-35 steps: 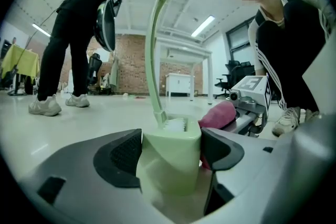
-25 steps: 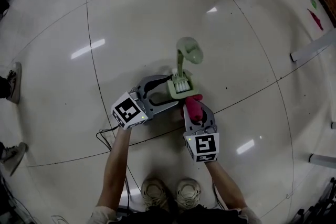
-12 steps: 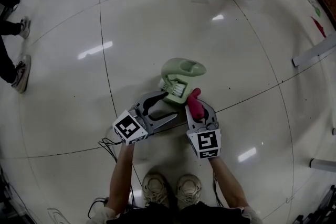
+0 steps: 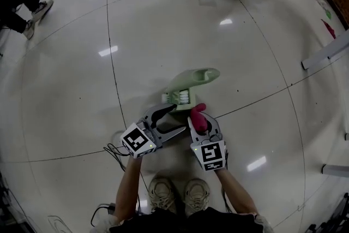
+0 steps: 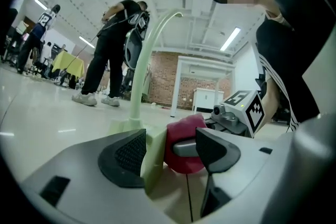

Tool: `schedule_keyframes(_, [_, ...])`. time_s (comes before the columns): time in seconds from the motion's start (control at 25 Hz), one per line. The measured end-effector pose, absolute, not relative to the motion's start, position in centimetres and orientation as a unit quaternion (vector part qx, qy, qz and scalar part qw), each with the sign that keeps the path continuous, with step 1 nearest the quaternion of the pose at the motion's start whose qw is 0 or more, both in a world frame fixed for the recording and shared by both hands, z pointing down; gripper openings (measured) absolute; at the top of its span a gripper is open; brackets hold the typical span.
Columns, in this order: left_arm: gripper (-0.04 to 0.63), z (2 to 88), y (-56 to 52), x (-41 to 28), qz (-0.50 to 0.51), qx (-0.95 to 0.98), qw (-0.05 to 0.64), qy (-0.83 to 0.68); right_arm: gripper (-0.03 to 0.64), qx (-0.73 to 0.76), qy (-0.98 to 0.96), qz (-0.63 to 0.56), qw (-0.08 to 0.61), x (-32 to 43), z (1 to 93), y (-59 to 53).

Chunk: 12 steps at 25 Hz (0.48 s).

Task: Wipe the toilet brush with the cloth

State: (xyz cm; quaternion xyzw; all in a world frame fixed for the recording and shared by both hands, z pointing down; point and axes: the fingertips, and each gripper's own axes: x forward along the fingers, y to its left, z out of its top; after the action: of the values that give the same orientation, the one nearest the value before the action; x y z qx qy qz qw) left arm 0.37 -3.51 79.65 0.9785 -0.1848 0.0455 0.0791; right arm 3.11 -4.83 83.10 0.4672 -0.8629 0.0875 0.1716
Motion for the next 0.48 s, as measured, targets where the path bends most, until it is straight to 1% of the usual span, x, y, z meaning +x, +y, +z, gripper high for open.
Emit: schedule_keyframes(0.48, [0.276, 80.0, -0.9, 1.9, 0.027, 0.982, 0.105, -0.158, 0.069, 0.460, -0.867, 0.091, 0.169, 2.9, 83.3, -3.8])
